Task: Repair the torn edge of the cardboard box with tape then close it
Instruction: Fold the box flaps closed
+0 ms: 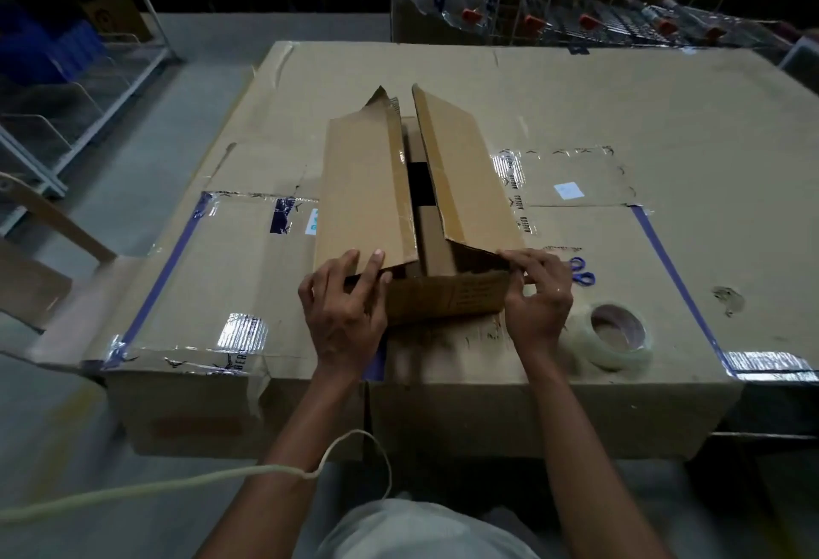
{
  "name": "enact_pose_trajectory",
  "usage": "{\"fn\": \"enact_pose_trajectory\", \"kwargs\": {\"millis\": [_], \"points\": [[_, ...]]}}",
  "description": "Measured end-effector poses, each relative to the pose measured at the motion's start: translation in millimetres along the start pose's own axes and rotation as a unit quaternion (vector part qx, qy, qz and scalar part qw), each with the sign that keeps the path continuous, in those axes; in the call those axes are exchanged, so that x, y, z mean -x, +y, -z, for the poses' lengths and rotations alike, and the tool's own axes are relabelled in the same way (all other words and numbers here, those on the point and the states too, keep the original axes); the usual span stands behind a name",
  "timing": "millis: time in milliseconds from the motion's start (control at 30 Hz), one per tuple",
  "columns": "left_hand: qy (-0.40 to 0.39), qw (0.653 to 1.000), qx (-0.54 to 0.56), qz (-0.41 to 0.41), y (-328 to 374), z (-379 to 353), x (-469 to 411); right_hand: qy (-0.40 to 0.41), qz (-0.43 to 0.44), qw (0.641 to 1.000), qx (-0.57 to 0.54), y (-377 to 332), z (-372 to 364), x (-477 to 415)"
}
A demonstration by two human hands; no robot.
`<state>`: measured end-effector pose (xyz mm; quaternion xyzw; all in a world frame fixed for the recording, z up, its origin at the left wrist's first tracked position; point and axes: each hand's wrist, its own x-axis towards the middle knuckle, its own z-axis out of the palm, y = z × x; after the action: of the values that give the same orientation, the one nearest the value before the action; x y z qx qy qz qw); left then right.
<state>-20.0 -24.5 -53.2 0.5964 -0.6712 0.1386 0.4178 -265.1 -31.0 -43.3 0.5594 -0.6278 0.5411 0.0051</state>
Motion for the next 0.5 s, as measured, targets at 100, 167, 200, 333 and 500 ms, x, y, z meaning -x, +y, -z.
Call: {"fn": "enact_pose_trajectory", "kwargs": {"millis": [100, 167, 200, 333, 500], "points": [[-0.014, 0.999, 0.033, -0.018, 1, -6, 6, -0.004, 0.023, 1.000, 0.015, 2, -2, 3], [-0.034, 0.997, 0.058, -0.042, 6, -10, 7, -0.018, 0.040, 0.999, 0.017, 4, -3, 5], [-0.050, 0.995, 0.069, -0.054, 9, -11, 7, -0.037, 0.050, 0.998, 0.018, 6, -3, 6], [-0.088, 0.990, 0.092, -0.054, 26, -17, 8, -0.115, 0.089, 0.989, 0.025, 6, -4, 13], [-0.115, 0.990, 0.063, -0.055, 40, -23, 15, -0.128, 0.079, 0.987, 0.048, 1, -8, 20]]}}
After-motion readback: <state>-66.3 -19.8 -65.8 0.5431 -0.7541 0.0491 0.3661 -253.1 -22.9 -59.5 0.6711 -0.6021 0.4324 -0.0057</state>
